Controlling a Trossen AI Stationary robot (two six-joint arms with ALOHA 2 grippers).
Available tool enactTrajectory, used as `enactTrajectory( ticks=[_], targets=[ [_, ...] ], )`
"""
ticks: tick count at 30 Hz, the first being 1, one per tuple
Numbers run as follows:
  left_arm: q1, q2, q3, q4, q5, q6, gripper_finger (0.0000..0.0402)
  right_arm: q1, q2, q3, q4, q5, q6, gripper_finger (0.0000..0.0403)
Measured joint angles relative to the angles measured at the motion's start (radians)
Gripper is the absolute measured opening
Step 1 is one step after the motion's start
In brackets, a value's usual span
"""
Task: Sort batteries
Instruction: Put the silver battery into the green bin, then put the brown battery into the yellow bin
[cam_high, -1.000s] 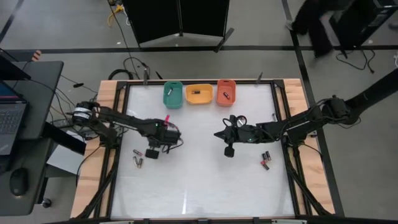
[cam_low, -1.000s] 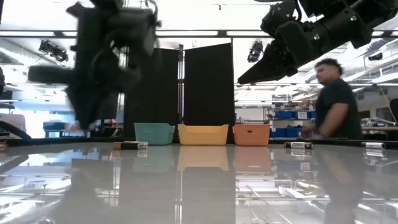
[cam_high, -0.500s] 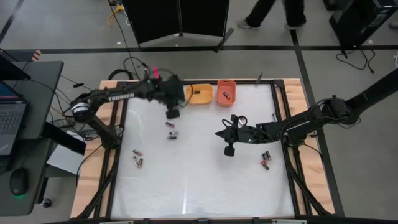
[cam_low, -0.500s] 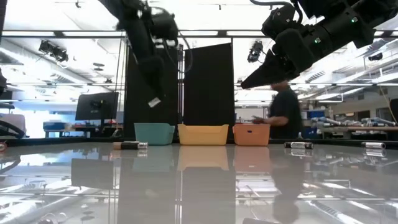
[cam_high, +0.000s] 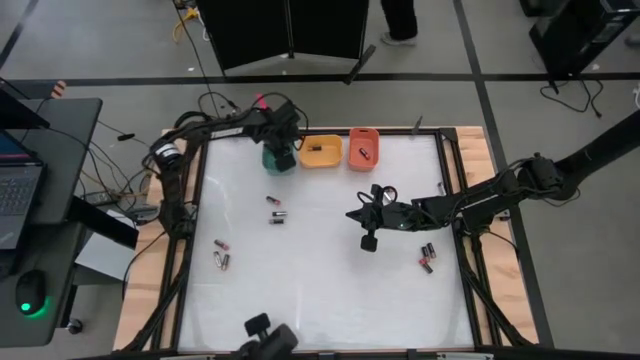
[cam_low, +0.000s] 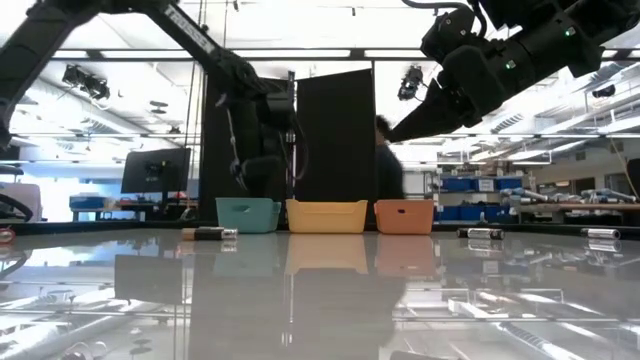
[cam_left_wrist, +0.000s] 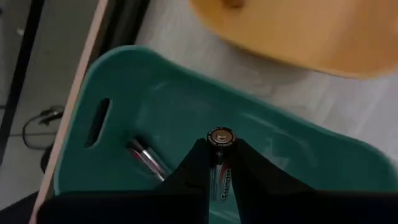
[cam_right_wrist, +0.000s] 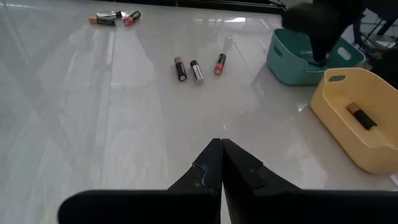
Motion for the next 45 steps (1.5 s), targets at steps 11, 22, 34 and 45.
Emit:
enactTrajectory(
  ticks=[11, 22, 34, 45],
  targets=[
    [0.027, 0.053, 0.009, -0.006, -0.007, -0.047, 0.0059, -0.001, 0.000, 0.000, -0.005, 0.000, 0.000, 0.0017],
    [0.002, 0.039, 0.058, 0.005, -0.014, -0.015, 0.0134, -0.009, 0.000, 0.000, -0.005, 0.000, 0.060, 0.0031],
    [-0.108, -0.165, 0.069, 0.124, -0.026, 0.043, 0.0009, -0.014, 0.010, 0.000, 0.015, 0.018, 0.015, 0.0011],
    [-0.254, -0.477, -0.246, 0.305, 0.046, 0.030, 0.0004, -0.016, 0.253, 0.000, 0.303, -0.053, 0.018, 0.0007]
  ],
)
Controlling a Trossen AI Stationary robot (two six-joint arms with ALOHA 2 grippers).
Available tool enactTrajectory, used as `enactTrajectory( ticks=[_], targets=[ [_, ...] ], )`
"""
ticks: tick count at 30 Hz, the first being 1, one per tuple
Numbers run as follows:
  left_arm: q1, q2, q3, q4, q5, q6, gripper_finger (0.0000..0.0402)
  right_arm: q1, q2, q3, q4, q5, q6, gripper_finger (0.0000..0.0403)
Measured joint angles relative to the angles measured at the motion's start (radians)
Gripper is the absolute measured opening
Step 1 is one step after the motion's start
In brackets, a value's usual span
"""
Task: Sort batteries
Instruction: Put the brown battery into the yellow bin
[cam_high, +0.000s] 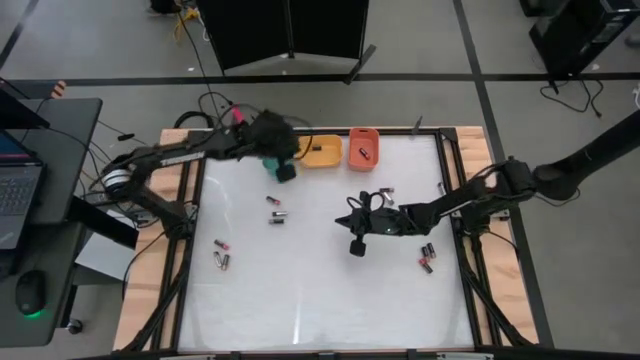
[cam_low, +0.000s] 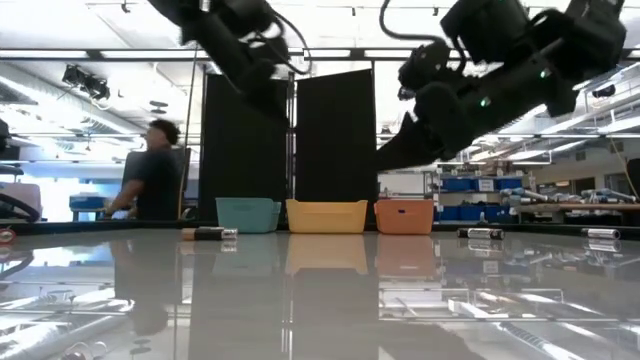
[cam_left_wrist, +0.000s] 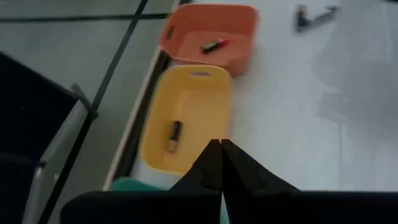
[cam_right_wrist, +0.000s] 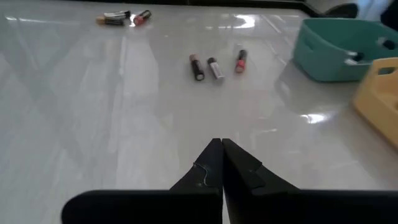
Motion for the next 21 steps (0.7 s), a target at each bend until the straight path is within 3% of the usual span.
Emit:
enactTrajectory(
  ticks=[7, 12, 17, 21],
  targets=[
    [-0.169, -0.230, -0.258, 0.028, -0.005, -0.141, 0.0004, 0.003, 0.074, 0.000, 0.115, -0.043, 0.028, 0.0007],
    [-0.332, -0.344, -0.331, -0.004, -0.042, -0.285, 0.0004, 0.013, 0.044, 0.000, 0.104, -0.045, 0.023, 0.0007],
    [-0.475, -0.357, -0.333, -0.087, -0.139, -0.389, 0.0004, 0.018, -0.002, 0.000, 0.087, -0.045, 0.016, 0.0007],
    [-0.525, -0.310, -0.341, -0.125, -0.171, -0.454, 0.0008, 0.018, -0.019, 0.000, 0.086, -0.045, 0.003, 0.0007]
  ],
)
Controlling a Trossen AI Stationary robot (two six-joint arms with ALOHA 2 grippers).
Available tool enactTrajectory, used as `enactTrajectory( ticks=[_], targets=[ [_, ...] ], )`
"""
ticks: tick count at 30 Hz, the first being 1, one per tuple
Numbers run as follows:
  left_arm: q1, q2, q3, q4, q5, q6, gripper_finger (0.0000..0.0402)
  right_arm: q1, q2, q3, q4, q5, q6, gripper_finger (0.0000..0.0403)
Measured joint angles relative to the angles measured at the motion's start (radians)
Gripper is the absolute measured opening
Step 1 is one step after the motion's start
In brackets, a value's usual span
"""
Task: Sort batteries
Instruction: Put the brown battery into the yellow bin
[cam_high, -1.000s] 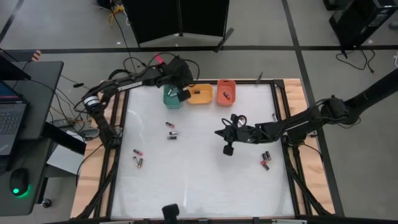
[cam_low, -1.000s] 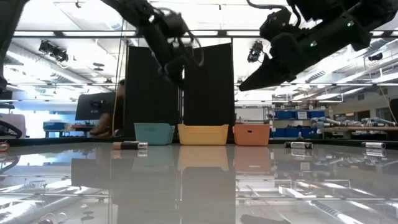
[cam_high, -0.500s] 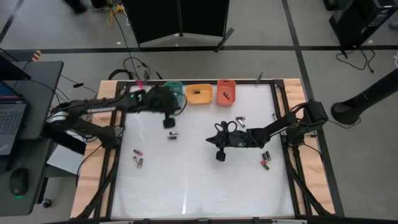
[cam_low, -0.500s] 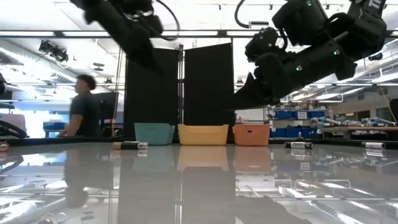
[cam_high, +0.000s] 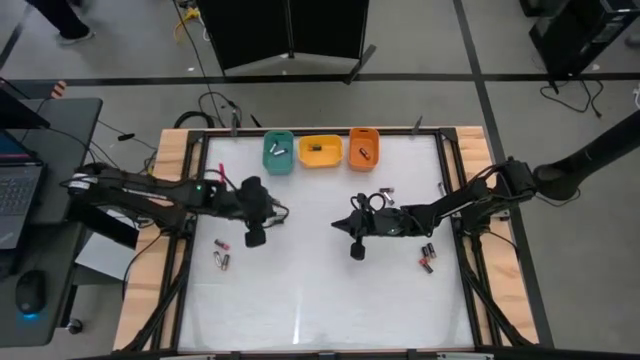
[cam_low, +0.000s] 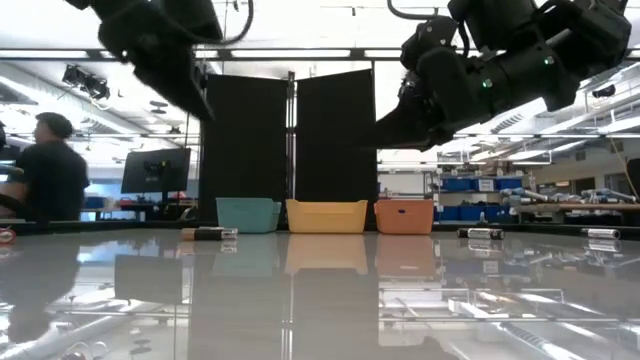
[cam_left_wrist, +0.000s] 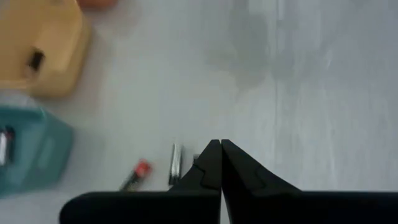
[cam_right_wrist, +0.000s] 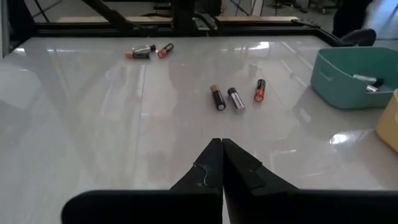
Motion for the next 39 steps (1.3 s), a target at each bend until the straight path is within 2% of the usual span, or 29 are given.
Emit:
enactTrajectory(
  ticks=[4, 10, 14, 20, 30, 35, 39],
  targets=[
    [-0.006, 0.053, -0.046, 0.065, -0.005, -0.061, 0.0019, 0.000, -0.002, 0.000, -0.002, 0.000, -0.011, 0.0007],
    [-0.002, 0.090, -0.219, 0.369, 0.028, -0.089, 0.0026, 0.000, -0.003, 0.000, -0.041, 0.000, -0.014, 0.0008],
    [0.011, 0.089, -0.287, 0.420, 0.048, -0.140, 0.0027, 0.000, -0.003, 0.000, -0.062, 0.000, -0.013, 0.0012],
    [0.016, 0.089, -0.312, 0.379, 0.053, -0.168, 0.0044, -0.002, -0.003, 0.000, -0.065, 0.000, -0.011, 0.0013],
    [0.013, 0.091, -0.312, 0.296, 0.016, -0.177, 0.0142, -0.002, -0.003, 0.000, -0.074, 0.001, -0.016, 0.0014],
    [0.013, 0.091, -0.312, 0.292, 0.010, -0.175, 0.0174, 0.000, -0.059, 0.000, -0.169, 0.023, -0.015, 0.0013],
    [0.013, 0.108, -0.312, 0.294, -0.002, -0.166, 0.0182, 0.002, -0.118, 0.000, -0.223, 0.049, -0.015, 0.0013]
  ],
)
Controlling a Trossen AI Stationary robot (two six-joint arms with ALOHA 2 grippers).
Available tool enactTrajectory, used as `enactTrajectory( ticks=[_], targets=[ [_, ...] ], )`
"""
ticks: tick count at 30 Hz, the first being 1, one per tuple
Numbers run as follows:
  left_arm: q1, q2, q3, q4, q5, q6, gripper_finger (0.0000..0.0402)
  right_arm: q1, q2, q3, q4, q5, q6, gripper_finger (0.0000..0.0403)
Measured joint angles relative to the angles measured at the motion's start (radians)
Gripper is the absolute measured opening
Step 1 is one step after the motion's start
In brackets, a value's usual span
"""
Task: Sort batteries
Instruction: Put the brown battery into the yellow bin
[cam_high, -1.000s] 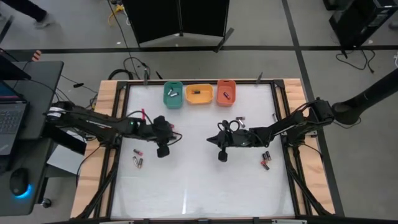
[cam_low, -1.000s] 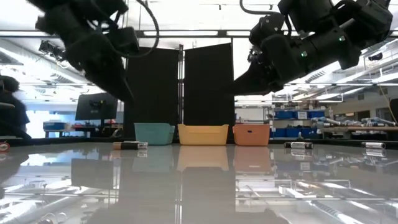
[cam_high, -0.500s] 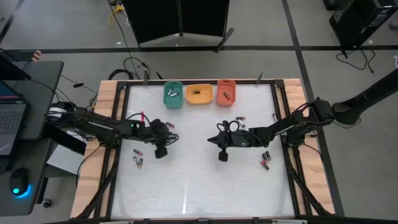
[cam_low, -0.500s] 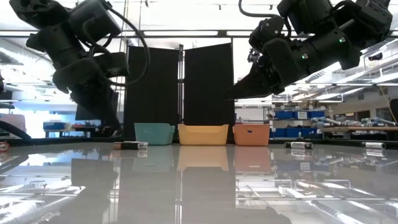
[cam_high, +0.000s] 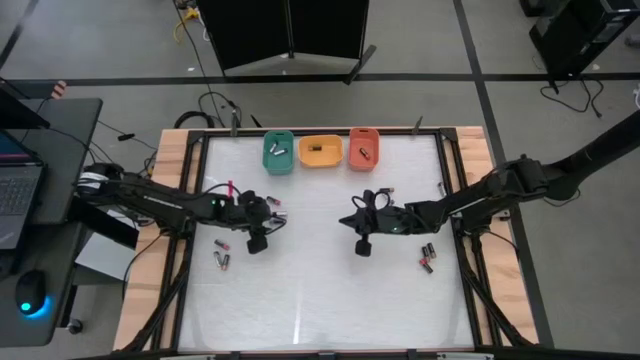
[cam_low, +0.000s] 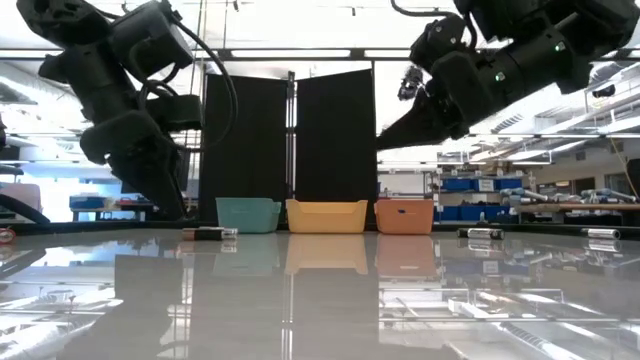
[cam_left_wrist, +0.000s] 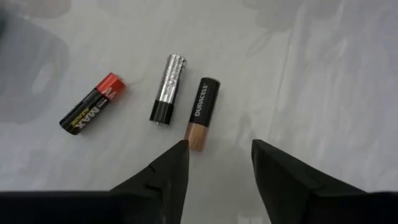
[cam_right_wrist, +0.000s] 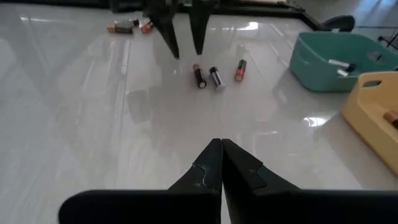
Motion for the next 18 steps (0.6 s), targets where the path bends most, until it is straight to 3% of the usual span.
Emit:
enactTrajectory(
  ticks=[8, 18],
  targets=[
    [0.001, 0.084, -0.026, 0.112, -0.026, 0.044, 0.0183, 0.002, -0.036, 0.000, -0.011, 0.001, -0.023, 0.0013],
    [0.002, 0.095, -0.027, 0.144, -0.060, 0.054, 0.0180, 0.002, -0.025, 0.000, -0.009, 0.001, -0.023, 0.0013]
  ],
)
